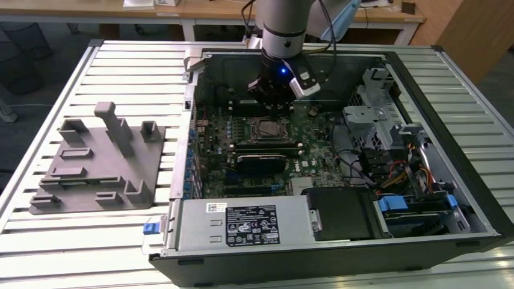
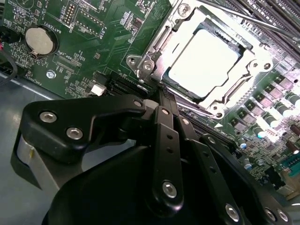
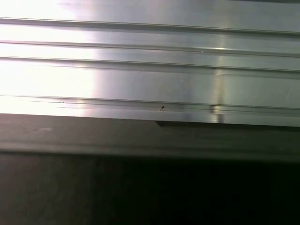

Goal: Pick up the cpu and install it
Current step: 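Install the first cpu locking lever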

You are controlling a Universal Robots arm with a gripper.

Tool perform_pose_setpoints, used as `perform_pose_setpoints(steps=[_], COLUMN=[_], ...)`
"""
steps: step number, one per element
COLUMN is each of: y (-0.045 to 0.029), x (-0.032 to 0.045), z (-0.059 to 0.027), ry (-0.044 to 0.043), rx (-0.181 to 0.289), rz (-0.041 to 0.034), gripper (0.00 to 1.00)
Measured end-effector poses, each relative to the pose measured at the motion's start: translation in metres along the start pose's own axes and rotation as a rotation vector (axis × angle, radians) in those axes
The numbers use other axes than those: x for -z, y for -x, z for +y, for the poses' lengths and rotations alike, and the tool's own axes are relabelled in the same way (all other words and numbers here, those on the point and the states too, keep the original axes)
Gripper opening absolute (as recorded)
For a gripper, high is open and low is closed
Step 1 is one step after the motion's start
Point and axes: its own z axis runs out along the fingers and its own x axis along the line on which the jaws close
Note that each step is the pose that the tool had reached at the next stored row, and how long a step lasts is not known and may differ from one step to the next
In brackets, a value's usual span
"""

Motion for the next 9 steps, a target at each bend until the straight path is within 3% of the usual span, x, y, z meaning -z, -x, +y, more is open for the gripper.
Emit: perform_pose_setpoints(steps=[9], y=[0.0001], x=[0.0022], z=[0.0002], ry=[-0.0007], rx=[0.0], rz=[-0.0004], gripper=[0.11])
